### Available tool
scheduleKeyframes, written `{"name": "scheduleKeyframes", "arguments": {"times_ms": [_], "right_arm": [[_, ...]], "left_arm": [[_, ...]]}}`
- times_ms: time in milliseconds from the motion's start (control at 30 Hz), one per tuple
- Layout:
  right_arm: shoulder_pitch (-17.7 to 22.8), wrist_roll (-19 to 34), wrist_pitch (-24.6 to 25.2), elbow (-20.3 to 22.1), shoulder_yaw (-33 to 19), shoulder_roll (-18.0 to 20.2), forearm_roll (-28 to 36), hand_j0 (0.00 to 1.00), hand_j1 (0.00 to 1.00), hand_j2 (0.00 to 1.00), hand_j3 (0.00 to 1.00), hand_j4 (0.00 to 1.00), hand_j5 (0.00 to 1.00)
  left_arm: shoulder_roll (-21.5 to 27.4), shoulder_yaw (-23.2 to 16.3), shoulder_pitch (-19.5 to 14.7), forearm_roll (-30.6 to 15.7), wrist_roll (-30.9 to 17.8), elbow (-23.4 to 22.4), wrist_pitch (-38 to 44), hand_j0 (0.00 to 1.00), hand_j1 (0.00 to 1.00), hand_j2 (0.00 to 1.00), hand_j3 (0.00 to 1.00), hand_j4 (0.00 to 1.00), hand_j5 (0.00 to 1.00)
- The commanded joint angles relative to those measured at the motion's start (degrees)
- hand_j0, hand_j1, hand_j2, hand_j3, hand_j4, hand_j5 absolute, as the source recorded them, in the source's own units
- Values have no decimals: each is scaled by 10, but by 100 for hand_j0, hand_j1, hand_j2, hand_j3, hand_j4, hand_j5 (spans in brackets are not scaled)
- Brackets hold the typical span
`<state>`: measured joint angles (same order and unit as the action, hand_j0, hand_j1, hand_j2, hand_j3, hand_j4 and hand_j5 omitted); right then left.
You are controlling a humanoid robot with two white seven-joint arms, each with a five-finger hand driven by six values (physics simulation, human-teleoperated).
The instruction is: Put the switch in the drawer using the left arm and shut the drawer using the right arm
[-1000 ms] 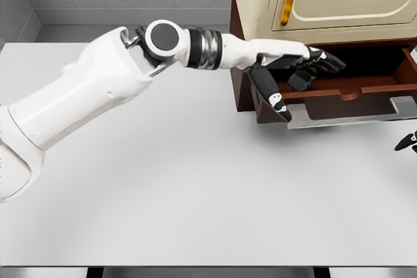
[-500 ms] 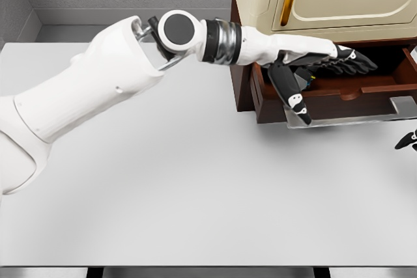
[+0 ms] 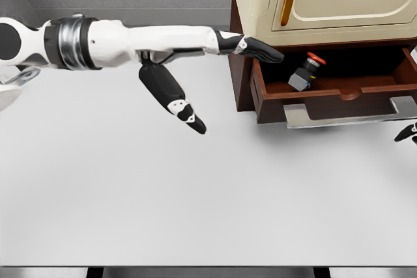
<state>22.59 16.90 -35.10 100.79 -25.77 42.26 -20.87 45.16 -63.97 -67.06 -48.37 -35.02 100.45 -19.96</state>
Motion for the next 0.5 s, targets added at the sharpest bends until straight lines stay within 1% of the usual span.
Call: {"name": "scheduleKeyframes", "arguments": {"times_ms": [0,33,100,133,167,200,233,267,333,367,467], "right_arm": [[0,0,1,0,1,1,4,47,47,47,47,47,47],[-1,0,1,0,2,1,4,47,47,47,47,47,47],[-10,0,1,0,11,2,4,47,47,47,47,47,47],[-11,0,1,0,11,2,4,47,47,47,47,47,47],[-13,0,1,0,12,9,4,47,47,47,47,47,47],[-14,0,1,0,12,10,4,47,47,47,47,47,47],[-16,0,1,0,12,10,4,47,47,47,47,47,47],[-19,0,1,0,18,11,4,47,47,47,47,47,47],[-27,0,1,-1,28,13,4,47,47,47,47,47,47],[-29,0,1,-1,28,14,4,47,47,47,47,47,47],[-36,0,1,-1,30,14,4,49,49,49,49,49,49]], "left_arm": [[70,2,3,-37,0,6,-67,100,100,100,100,100,100],[88,2,13,-37,0,5,-73,100,100,100,100,100,100],[121,2,42,-37,0,5,-112,100,100,100,100,100,100],[150,3,59,-37,0,5,-135,100,100,100,100,100,100],[179,3,86,-39,0,5,-150,100,100,100,100,100,100],[196,3,112,-39,0,4,-150,100,100,100,100,100,100],[224,3,129,-39,0,5,-150,100,100,100,100,100,100],[233,0,144,-39,0,4,-150,100,100,100,100,100,100],[234,-3,184,-37,0,-6,-150,100,100,100,100,100,100],[233,-3,195,-30,0,-7,-150,100,100,100,100,100,100],[234,-1,197,-25,0,-14,-150,100,100,100,100,100,100]]}}
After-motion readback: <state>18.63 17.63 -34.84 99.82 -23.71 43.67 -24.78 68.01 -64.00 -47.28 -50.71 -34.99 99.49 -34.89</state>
